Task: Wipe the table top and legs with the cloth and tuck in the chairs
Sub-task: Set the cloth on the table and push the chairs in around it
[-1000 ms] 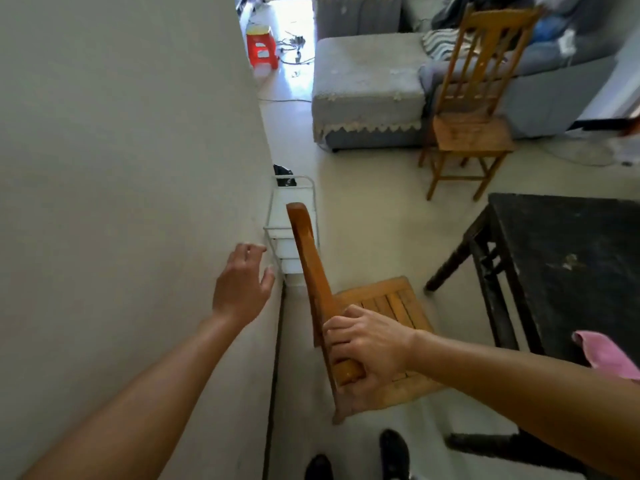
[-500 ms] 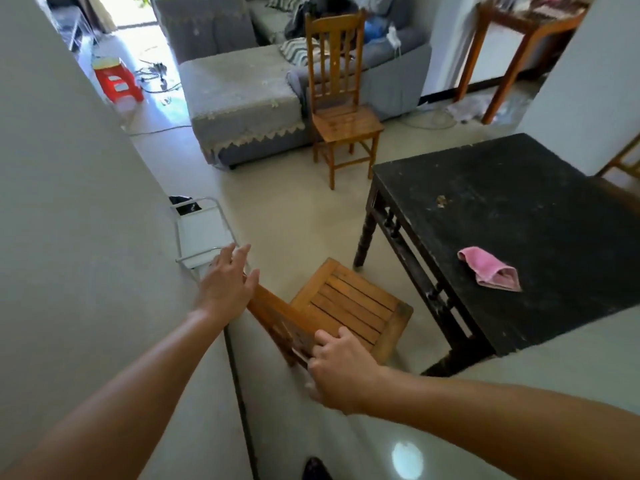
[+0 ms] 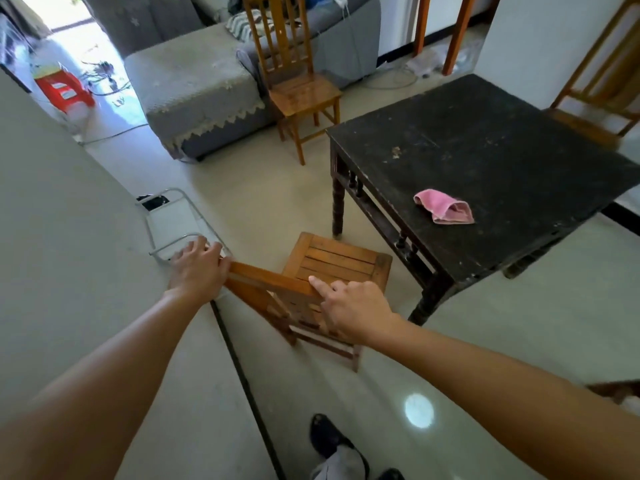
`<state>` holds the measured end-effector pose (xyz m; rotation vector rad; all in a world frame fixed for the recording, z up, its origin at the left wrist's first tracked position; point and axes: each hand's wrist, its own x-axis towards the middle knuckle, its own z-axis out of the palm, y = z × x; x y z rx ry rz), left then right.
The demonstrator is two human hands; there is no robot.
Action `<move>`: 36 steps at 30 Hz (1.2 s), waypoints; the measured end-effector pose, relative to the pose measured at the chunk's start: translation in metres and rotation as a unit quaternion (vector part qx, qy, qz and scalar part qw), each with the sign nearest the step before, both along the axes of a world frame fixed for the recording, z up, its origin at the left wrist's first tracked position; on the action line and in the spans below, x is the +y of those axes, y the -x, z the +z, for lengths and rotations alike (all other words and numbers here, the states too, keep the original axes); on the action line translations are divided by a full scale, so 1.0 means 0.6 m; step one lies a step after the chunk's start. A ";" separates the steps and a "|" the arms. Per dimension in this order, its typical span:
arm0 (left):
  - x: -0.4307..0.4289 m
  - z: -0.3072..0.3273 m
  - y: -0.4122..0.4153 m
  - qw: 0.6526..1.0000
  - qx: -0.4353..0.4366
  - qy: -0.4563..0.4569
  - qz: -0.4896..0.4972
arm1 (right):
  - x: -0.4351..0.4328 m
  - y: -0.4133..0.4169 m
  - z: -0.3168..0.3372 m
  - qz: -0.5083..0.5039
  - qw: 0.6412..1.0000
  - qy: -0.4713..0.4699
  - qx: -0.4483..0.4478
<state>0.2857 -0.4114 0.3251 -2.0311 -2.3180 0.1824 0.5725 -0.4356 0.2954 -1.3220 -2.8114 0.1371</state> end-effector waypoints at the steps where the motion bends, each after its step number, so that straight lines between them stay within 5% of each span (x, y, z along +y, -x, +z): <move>1: -0.009 0.000 -0.009 1.000 -0.008 0.014 -0.016 | -0.003 -0.020 0.004 0.009 1.000 -0.001 -0.001; 7: -0.076 -0.032 -0.076 0.983 0.060 0.061 -0.160 | -0.028 -0.167 -0.018 0.046 0.994 -0.075 0.060; 11: -0.075 -0.041 -0.104 0.982 0.021 0.033 -0.186 | -0.030 -0.234 -0.029 0.034 0.988 -0.118 0.088; 17: -0.019 -0.045 -0.107 0.974 0.075 0.077 -0.198 | 0.005 -0.232 -0.031 0.009 0.989 -0.111 0.095; 36: 0.382 -0.067 -0.119 0.944 0.120 0.030 -0.307 | 0.133 -0.124 -0.071 -0.305 0.938 -0.159 0.044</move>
